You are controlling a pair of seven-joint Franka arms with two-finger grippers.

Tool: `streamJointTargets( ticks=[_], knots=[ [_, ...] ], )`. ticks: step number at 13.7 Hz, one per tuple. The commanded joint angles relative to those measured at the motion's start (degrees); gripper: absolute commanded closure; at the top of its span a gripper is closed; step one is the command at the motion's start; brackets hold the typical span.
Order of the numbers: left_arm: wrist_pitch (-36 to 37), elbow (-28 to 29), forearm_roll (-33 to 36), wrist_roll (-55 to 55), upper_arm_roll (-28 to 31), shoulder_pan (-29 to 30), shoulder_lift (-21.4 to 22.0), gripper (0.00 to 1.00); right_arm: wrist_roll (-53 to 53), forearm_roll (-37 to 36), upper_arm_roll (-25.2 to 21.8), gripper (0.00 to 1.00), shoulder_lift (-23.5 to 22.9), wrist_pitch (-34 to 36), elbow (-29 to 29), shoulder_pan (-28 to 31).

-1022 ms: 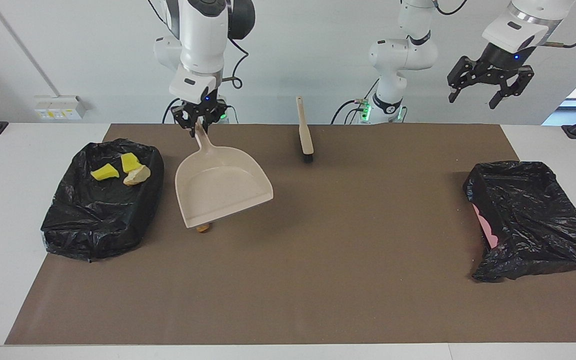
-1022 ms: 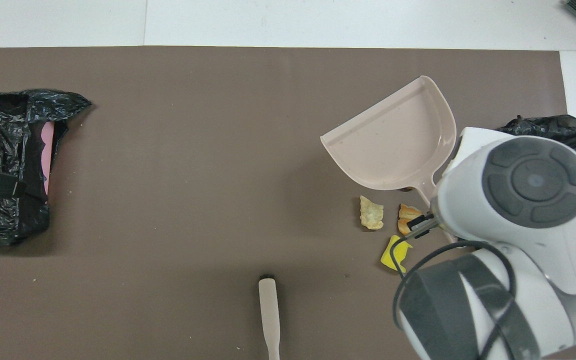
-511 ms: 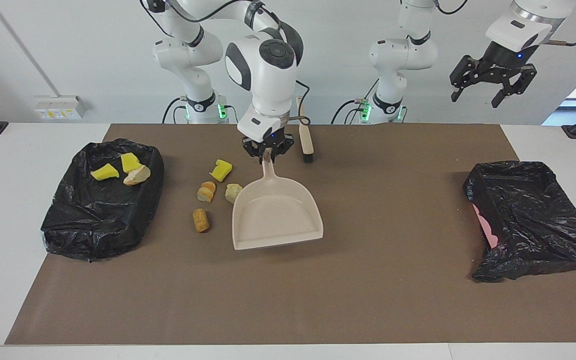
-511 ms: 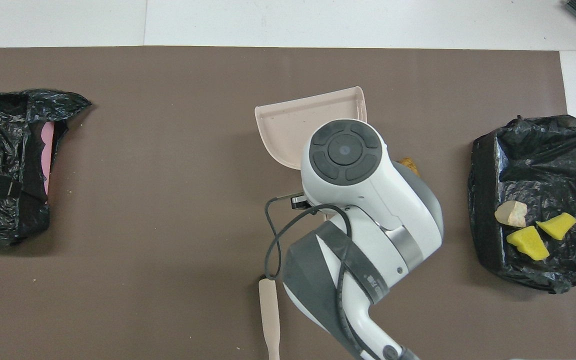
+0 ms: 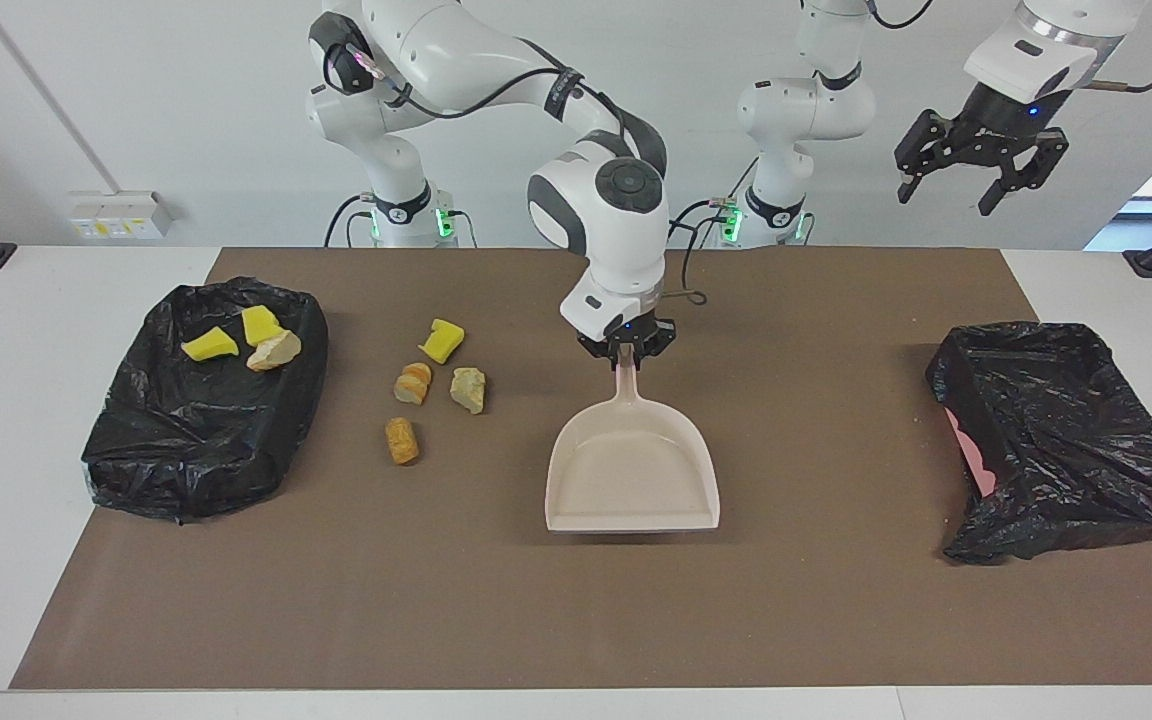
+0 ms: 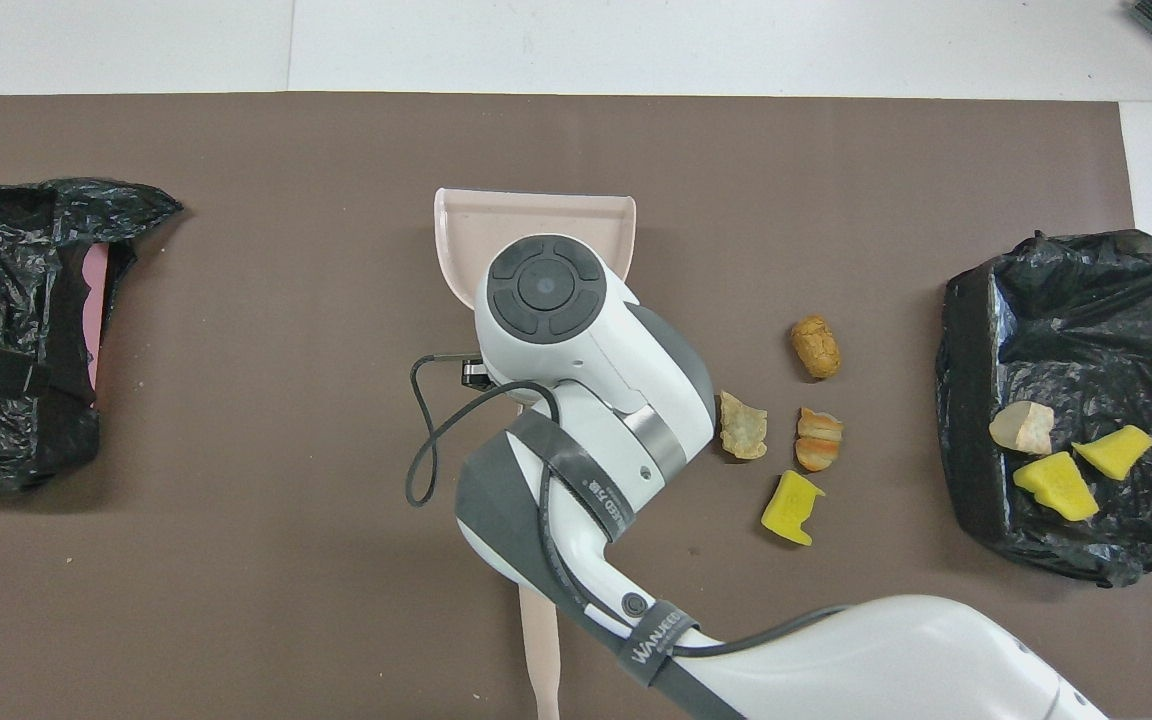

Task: Sweep and dump trash in bin
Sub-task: 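Bring the empty dustpan back to the table center with the right gripper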

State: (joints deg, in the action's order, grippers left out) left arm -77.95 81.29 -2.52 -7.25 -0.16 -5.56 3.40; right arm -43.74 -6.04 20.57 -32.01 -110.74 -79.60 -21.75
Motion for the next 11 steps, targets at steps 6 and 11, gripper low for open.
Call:
streamJointTargets(
  ticks=[6, 11],
  knots=[
    [0.78, 0.89, 1.02, 0.39, 0.24, 0.29, 1.08, 0.0, 0.94, -4.68, 0.09, 1.0, -6.04, -1.49, 2.52, -0.13],
    [-0.09, 1.06, 0.67, 0.74, -0.63, -0.85, 1.08, 0.0, 4.89, -7.14, 0.18, 0.0, -4.56, -0.62, 0.69, -0.57]
  ],
)
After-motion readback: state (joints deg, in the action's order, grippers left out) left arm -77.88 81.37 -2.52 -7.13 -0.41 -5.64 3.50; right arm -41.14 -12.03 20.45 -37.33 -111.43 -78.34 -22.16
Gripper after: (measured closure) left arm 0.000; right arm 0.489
